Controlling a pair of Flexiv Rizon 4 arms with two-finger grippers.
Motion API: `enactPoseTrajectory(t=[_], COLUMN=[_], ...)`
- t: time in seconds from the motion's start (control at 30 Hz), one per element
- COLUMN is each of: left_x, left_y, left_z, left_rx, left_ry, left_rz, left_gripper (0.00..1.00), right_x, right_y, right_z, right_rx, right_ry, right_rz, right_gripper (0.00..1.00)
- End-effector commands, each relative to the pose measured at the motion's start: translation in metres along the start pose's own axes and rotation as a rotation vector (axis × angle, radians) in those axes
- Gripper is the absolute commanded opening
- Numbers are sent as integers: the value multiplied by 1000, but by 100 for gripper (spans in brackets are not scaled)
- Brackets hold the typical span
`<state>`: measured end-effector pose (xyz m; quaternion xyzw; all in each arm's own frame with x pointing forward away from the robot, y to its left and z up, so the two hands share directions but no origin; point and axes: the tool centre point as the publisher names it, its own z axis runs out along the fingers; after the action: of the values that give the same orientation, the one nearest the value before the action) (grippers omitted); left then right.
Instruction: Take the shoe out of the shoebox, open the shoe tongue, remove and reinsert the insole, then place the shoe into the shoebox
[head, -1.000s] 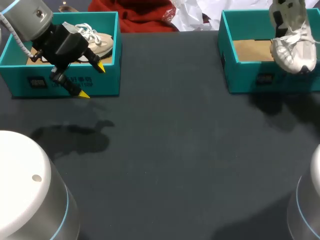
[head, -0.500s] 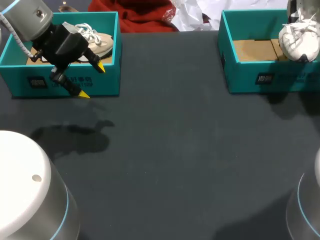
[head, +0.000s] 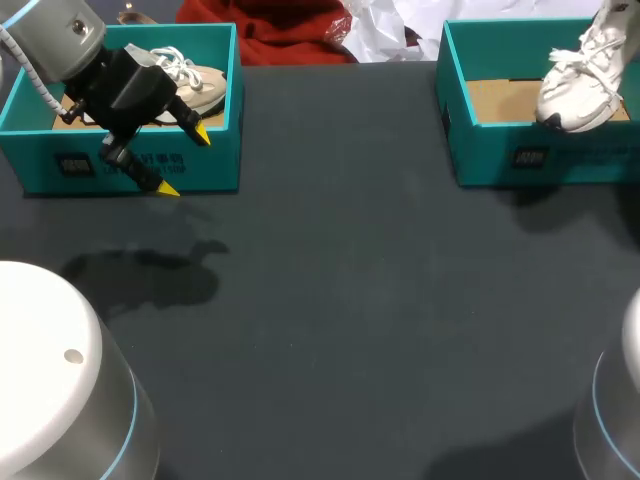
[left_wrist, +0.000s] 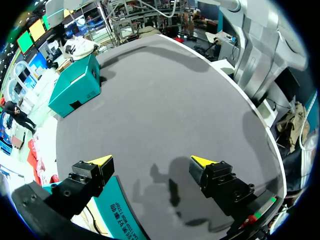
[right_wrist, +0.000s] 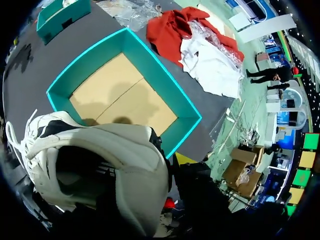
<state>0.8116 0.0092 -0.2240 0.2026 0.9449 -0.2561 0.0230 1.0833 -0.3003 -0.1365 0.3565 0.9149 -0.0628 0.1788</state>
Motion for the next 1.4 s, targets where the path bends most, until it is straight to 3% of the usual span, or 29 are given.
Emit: enactPoseTrajectory(t=[0.03,0.27,0.37,0.57,0.63,1.1,1.4], left_x=[-1,-1,-1,-1,-1,-1,-1], left_y=[0,0,0,0,0,0,0], left_z=[1,1,1,1,1,1,1], left_rx=[0,0,0,0,0,0,0], left_ry=[2,2,2,2,2,2,2], left_rz=[0,0,0,0,0,0,0], left_gripper=[100,100,100,100,100,100,100], right_x=[5,5,-4,-2,1,1,10], right_y=[2,2,-4,-17,-18,-18,-34], right_z=[-5,-5,-3,6,10,10,37], right_rx=[74,74,26,-55,-15,-15,-54], right_ry=[-23,-23,-23,-80,-100,-100,-82], right_rz=[188,188,364,589,644,644,763], right_gripper=[0,0,0,0,0,0,0])
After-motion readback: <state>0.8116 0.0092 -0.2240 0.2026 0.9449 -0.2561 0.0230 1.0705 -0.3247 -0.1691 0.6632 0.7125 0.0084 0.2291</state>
